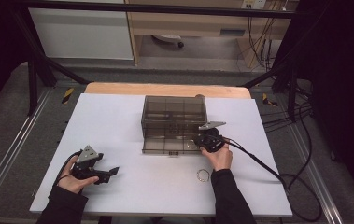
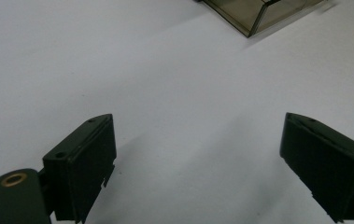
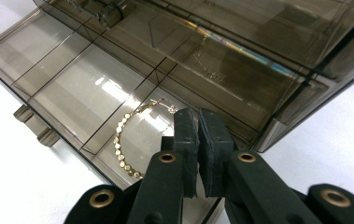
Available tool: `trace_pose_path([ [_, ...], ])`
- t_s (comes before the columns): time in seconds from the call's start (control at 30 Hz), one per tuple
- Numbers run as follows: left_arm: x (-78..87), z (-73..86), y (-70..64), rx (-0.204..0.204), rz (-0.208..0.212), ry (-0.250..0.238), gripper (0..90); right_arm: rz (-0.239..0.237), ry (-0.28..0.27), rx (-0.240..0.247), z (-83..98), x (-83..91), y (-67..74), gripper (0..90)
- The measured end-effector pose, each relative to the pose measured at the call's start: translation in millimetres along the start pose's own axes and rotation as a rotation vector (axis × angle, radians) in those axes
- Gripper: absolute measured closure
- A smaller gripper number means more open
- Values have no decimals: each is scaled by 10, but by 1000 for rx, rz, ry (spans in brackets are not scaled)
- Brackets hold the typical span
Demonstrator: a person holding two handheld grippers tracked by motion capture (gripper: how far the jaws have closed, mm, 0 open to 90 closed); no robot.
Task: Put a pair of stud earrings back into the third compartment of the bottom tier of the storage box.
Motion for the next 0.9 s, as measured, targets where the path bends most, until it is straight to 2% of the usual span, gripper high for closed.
trace_pose_path([
  [0.4,-2,3,2,2,-1,1,104,-1,11,18,37,-58,14,862],
  [0.63,-1,3,2,2,0,1,104,-22,-24,10,5,2,23,832],
  [0.77,-2,5,5,3,0,1,104,-44,-53,8,-26,106,32,768],
  [0.9,-3,2,2,2,0,2,104,-62,-73,-3,-34,226,29,646],
])
Point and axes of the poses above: each handheld gripper's, and its own axes: x roughly backward along the jaws, z roughly out of its underside, y roughly to its left, the point moved 2 cm from there along -x, roughly forward along the jaws, and after that the axes turned 10 degrees about -x, right-handed, at the moved point
